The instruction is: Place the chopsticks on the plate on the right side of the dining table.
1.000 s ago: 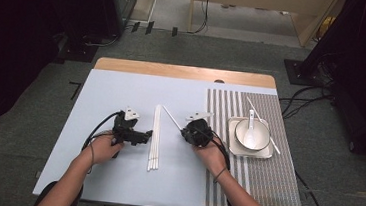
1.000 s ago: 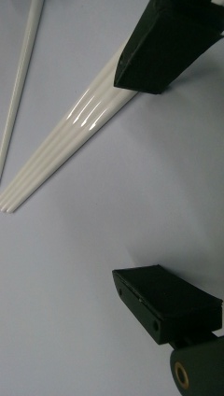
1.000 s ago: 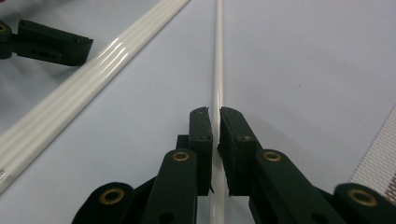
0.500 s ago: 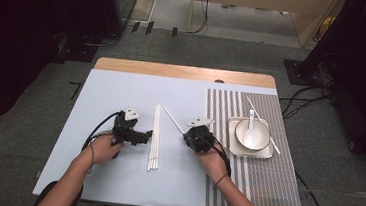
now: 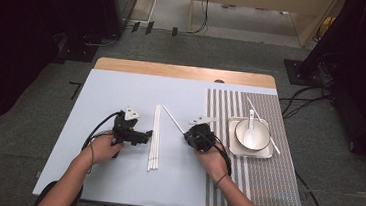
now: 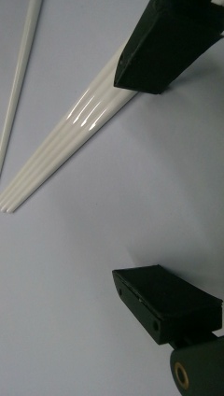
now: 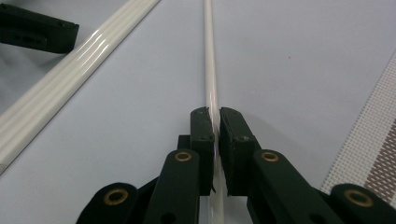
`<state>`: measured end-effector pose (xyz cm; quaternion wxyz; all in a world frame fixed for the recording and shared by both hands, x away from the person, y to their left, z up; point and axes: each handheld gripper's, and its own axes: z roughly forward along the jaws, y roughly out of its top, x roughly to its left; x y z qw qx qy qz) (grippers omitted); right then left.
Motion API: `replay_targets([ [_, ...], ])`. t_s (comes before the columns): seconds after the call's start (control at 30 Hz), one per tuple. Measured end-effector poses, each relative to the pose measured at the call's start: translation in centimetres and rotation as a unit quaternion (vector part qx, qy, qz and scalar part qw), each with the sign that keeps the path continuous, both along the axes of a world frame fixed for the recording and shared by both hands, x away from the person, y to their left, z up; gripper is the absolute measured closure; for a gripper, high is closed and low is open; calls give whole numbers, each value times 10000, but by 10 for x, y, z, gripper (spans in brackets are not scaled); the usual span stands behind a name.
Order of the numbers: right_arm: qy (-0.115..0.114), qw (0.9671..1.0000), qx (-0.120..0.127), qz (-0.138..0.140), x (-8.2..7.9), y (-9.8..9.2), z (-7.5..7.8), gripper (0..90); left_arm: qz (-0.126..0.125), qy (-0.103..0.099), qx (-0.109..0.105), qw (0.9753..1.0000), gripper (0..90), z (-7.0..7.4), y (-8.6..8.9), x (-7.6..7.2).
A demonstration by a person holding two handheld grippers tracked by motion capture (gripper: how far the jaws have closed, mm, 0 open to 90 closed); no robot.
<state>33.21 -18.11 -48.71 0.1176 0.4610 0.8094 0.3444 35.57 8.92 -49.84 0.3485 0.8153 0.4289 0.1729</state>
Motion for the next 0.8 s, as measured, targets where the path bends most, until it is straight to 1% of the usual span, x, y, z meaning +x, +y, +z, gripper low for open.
replay_targets([
  [0.1,100,9999,72,-87,2,-3,1,849,-1,2,-5,10000,79,0,0,0],
  [0.27,125,9998,109,-119,5,-8,4,850,0,3,-7,10000,79,0,0,0],
  [0.43,63,9998,139,-131,8,-11,12,850,14,1,-28,10000,79,0,0,0],
  [0.57,68,9998,177,-116,9,-14,15,850,8,-1,-14,10000,79,0,0,0],
  [0.7,70,9996,236,-164,11,-17,21,850,8,2,-24,10000,79,0,0,0],
  [0.8,90,9996,230,-169,13,-20,24,850,8,1,-20,10000,79,0,0,0],
])
